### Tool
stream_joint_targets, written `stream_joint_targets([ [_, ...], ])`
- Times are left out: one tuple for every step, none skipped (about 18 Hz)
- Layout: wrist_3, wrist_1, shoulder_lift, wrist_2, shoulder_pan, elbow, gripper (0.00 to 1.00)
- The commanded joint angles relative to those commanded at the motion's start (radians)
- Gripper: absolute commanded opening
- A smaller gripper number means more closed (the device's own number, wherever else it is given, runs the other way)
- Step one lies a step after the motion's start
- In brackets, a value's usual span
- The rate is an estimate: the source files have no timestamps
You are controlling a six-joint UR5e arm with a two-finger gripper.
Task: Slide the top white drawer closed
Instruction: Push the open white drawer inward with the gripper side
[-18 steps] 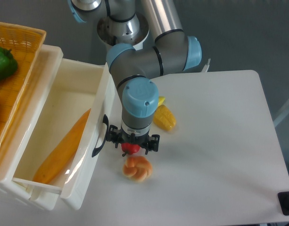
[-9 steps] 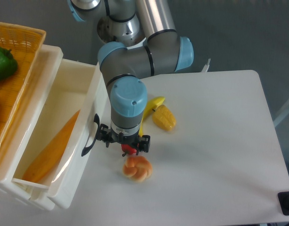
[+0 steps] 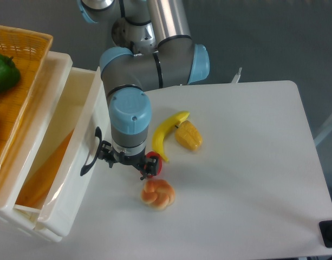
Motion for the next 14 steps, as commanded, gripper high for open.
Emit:
stream_joint_targets([
  [0.0,0.0,0.0,0.0,-0.005,-0.002,1.0],
  [0.0,0.0,0.0,0.0,-0.008,-0.002,1.0],
  [0.0,0.0,0.0,-0.002,-0.011,-0.002,1.0],
  [-0.002,0.0,0.0,-0.002,-0.018,-0.002,1.0],
  [-0.002,0.0,0.0,-0.002,-0.02,-0.002,1.0],
  [-0.005,0.0,-0.001,-0.002,-0.025,-0.002,1.0],
  [-0.005,0.002,-0.001,-0.002,-0.029,-0.002,1.0],
  [-0.005,0.002,-0.001,-0.002,-0.031,-0.002,1.0],
  [-0.005,0.002,-0.001,-0.003,-0.032,-0.002,1.0],
  [-0.005,0.002,-0.001,-0.003,-0.035,-0.002,1.0],
  [-0.005,0.002,-0.001,-0.003,-0.041,-0.002,1.0],
  [-0.005,0.002,-0.001,-0.003,-0.045,-0.002,1.0],
  [-0.005,0.002,-0.001,-0.003,-0.046,-0.002,1.0],
  [-0.005,0.002,-0.001,-0.005,-0.048,-0.002,1.0],
])
